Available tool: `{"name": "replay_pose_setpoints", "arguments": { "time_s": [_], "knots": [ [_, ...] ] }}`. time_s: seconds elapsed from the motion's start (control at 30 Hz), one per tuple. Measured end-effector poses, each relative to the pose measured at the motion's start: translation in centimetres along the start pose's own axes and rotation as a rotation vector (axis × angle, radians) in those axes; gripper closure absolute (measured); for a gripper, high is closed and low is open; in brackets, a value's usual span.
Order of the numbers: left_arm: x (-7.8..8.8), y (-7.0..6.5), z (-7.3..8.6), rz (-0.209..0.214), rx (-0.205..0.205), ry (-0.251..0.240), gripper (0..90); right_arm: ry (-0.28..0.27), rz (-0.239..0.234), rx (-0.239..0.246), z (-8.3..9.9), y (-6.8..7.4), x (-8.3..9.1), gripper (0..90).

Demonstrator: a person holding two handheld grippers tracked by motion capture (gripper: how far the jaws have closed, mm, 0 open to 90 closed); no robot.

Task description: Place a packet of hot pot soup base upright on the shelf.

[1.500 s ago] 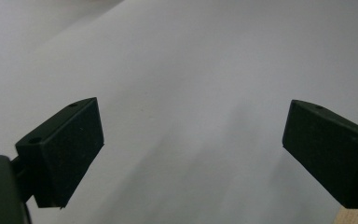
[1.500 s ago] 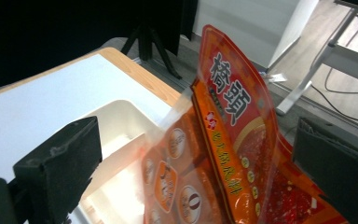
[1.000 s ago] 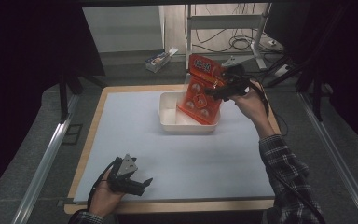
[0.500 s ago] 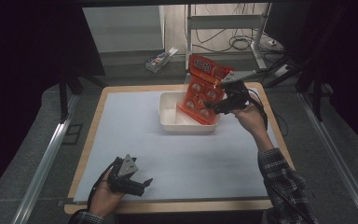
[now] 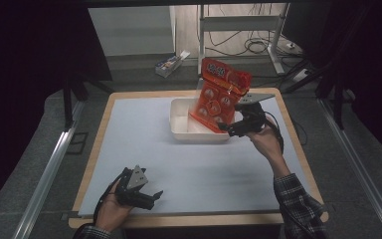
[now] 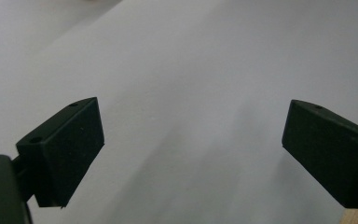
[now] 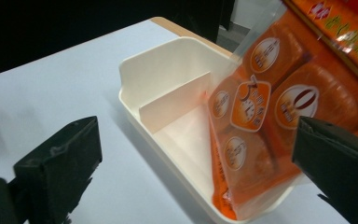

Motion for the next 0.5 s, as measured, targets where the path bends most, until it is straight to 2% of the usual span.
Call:
{"name": "replay_pose_setpoints", "arguments": {
  "time_s": [0.1,0.2,0.5],
  "knots": [
    [0.0,0.0,0.0,-0.001,0.0,-0.001,5.4,0.019,-0.002,0.008,0.6,0.2,-0.1,0.0],
    [0.0,0.0,0.0,0.001,0.001,0.0,5.4,0.004,-0.016,-0.009,0.9,0.5,0.0,0.0],
    [0.2,-0.1,-0.1,0.01,0.003,-0.004,5.4,0.017,-0.026,-0.005,1.7,1.8,0.1,0.0]
  ]
}}
Point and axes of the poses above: each handheld gripper's, and its own axes: x roughly backward along the jaws, z roughly out of its underside, y roughly to its left, the point moved 6 cm from there along -x, roughly forward along the jaws, and after that the axes turned 12 degrees about x, right-handed, at the moved point
